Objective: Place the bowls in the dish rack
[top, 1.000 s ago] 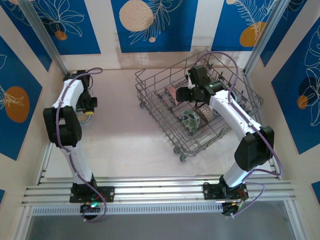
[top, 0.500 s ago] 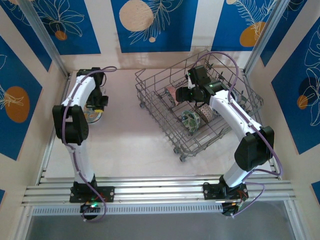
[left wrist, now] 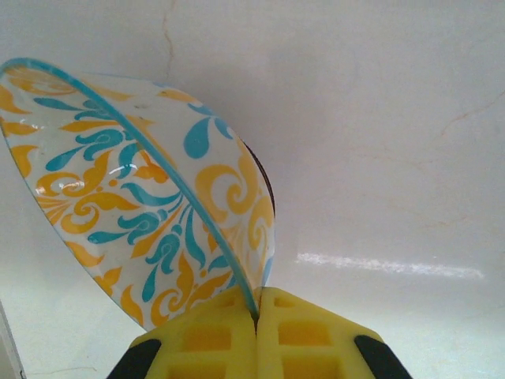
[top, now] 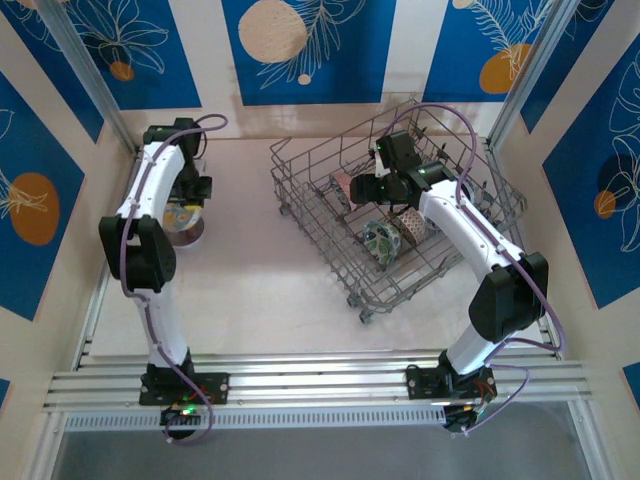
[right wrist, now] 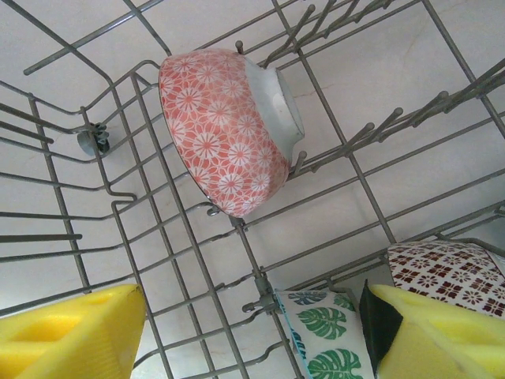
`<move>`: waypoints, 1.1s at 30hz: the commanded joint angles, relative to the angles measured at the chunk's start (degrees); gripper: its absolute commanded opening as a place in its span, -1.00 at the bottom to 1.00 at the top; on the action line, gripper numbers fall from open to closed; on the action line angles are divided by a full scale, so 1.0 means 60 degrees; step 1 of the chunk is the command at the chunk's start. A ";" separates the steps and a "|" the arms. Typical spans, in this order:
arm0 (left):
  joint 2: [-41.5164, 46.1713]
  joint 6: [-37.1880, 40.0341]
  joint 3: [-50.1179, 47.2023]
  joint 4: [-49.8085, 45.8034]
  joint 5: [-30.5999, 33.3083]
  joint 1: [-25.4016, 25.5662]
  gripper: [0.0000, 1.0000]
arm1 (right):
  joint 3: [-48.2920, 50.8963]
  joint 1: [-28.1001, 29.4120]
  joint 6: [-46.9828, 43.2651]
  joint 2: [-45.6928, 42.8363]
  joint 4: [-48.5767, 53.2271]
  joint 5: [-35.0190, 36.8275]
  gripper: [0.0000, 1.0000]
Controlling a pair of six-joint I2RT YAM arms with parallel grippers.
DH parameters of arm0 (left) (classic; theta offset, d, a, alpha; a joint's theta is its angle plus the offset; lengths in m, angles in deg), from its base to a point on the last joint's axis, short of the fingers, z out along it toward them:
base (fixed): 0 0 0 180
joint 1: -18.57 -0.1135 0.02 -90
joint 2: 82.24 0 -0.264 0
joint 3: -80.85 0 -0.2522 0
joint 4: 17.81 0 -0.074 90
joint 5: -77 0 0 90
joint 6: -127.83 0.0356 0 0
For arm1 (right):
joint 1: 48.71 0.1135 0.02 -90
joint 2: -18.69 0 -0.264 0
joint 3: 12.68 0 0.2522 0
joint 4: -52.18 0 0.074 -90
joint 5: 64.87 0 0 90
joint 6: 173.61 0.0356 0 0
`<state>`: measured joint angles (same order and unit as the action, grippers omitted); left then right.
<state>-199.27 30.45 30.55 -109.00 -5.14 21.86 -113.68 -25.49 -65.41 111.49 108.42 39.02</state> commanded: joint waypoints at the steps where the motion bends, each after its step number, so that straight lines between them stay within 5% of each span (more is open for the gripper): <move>1: 0.0592 -0.0285 0.0591 -0.0265 -0.0230 0.0040 -1.00 | -0.0273 0.0012 0.0103 -0.0083 0.0002 -0.0242 0.48; 15: 0.1930 -0.2554 0.0939 0.0691 -0.2221 0.0023 -1.00 | -0.1134 0.0654 -0.0169 -0.0443 0.0156 0.0267 0.40; 24: 0.3764 -0.5129 -0.0867 0.2784 -0.3569 0.0224 -1.00 | -0.0647 0.2690 0.0500 -0.1288 -0.1835 0.0684 0.32; 33: 0.5421 -0.7228 -0.2283 0.4607 -0.3142 0.1265 -1.00 | -0.1248 0.4662 0.0446 -0.0468 -0.3178 0.1340 0.26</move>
<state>-170.23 -7.21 17.06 -88.43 -24.18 27.37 -119.00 0.39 -63.64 106.51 93.93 44.79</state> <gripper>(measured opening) 0.060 0.632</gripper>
